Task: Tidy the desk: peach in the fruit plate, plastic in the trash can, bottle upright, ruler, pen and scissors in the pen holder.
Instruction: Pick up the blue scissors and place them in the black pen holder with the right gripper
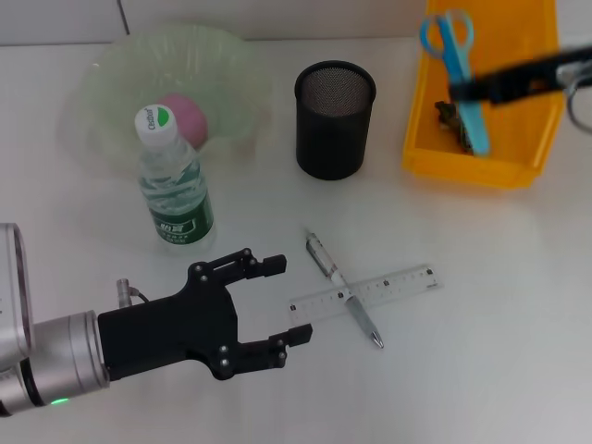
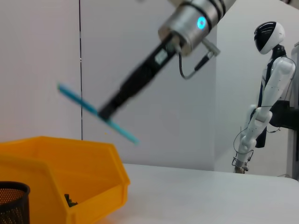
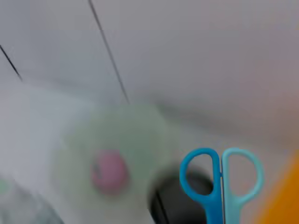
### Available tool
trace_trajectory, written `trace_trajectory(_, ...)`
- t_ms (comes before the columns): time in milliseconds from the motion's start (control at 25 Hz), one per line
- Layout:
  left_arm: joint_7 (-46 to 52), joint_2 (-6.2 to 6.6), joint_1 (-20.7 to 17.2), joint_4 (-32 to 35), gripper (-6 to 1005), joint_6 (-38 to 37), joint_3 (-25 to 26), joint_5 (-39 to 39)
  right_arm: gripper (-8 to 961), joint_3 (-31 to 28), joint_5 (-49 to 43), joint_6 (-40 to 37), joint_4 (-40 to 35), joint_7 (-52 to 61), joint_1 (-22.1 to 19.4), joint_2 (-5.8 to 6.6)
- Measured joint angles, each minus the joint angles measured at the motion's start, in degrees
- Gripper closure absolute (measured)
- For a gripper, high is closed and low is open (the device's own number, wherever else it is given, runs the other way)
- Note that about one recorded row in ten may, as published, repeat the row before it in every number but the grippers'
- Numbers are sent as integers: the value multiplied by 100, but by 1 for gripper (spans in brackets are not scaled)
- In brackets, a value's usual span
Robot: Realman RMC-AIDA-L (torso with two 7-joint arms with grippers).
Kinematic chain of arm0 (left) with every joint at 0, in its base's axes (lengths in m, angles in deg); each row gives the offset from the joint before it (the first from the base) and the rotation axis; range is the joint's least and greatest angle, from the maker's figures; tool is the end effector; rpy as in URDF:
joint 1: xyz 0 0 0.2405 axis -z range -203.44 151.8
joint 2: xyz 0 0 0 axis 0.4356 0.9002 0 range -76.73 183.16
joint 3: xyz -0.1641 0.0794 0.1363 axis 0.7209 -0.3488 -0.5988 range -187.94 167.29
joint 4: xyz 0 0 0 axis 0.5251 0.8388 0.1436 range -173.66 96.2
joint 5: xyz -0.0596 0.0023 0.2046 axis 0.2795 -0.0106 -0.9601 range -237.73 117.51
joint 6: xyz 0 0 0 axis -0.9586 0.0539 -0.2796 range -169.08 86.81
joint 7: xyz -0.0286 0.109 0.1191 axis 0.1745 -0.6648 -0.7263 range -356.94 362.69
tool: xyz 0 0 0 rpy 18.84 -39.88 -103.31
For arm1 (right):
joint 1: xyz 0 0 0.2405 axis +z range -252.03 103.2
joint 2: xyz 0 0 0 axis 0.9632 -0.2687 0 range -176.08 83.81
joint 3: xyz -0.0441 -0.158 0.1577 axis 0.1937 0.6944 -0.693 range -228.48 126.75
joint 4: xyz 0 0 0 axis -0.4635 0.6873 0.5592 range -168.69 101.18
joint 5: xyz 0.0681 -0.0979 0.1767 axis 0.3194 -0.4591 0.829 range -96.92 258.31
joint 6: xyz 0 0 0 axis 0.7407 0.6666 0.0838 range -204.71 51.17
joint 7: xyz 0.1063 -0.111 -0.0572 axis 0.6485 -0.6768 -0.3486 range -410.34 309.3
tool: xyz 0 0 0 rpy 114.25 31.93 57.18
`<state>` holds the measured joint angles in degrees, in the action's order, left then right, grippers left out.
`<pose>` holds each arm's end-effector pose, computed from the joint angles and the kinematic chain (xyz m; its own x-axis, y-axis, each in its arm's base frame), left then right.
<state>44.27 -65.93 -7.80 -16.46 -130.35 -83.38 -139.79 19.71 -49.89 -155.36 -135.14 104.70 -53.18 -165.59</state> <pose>-0.2418 0.2375 -0.0691 0.7755 0.0359 0.6303 0.2029 -0.9596 -0.1950 0.1116 0.3515 0.0775 0.7129 -0.5674 -0.4120 -0.7013 -0.5737 -0.4232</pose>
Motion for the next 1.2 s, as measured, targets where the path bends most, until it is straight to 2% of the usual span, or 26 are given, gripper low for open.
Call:
trace_trajectory(40, 0, 0, 0, 0, 205, 0, 0, 0, 735, 0, 0, 0, 0, 0, 0, 0)
trace_trajectory(80, 0, 0, 0, -3, 205, 0, 0, 0, 734, -21, 420, 330, -20, -320, -191, -4)
trace_trajectory(160, 0, -2, 0, -13, 205, 0, 5, 2, 734, 66, 2102, 1426, 354, -1781, -679, -4)
trace_trajectory(200, 0, -2, 3, -28, 205, 0, 15, 3, 734, 222, 3871, 2098, 1146, -3521, -900, -6)
trace_trajectory(240, 0, -2, 3, -28, 205, 0, 15, 3, 734, 222, 3871, 2098, 1146, -3521, -900, -6)
trace_trajectory(280, 0, -2, 12, -43, 205, 0, 17, 3, 734, 272, 4661, 2286, 1594, -4362, -920, -3)
trace_trajectory(360, 0, -4, 30, -63, 205, 0, 11, 4, 733, 322, 6516, 2328, 3121, -6235, -671, 9)
trace_trajectory(400, 0, -3, 34, -70, 205, 0, 5, 6, 733, 296, 8028, 1900, 4763, -8059, -184, 23)
trace_trajectory(440, 0, -3, 34, -70, 205, 0, 5, 6, 733, 296, 8028, 1900, 4763, -8059, -184, 23)
trace_trajectory(520, 1, -3, 34, -75, 205, 0, 2, 5, 733, 132, 9040, 1328, 6490, -9508, 504, 37)
trace_trajectory(560, 5, -3, 35, -78, 205, 0, -1, 6, 733, 46, 9302, 1224, 7106, -9957, 791, 50)
trace_trajectory(600, 10, -3, 35, -89, 205, 0, -5, 6, 733, -75, 9582, 1177, 8194, -10618, 1318, 68)
trace_trajectory(640, 10, -3, 35, -89, 205, 0, -5, 6, 733, -75, 9582, 1177, 8194, -10618, 1318, 68)
trace_trajectory(720, 8, -3, 38, -112, 205, -7, -7, 10, 732, -56, 9416, 1338, 8784, -10856, 1611, 63)
trace_trajectory(800, 3, -2, 57, -137, 205, -15, -6, 14, 732, 126, 8968, 1533, 8857, -10906, 1778, 10)
trace_trajectory(1000, 1, -3, 68, -147, 205, -36, -9, 15, 731, 581, 8676, 1630, 8691, -10567, 1896, 1)
trace_trajectory(1200, 0, -3, 67, -147, 205, -52, -7, 15, 731, 786, 8532, 1750, 8608, -10292, 1913, 4)
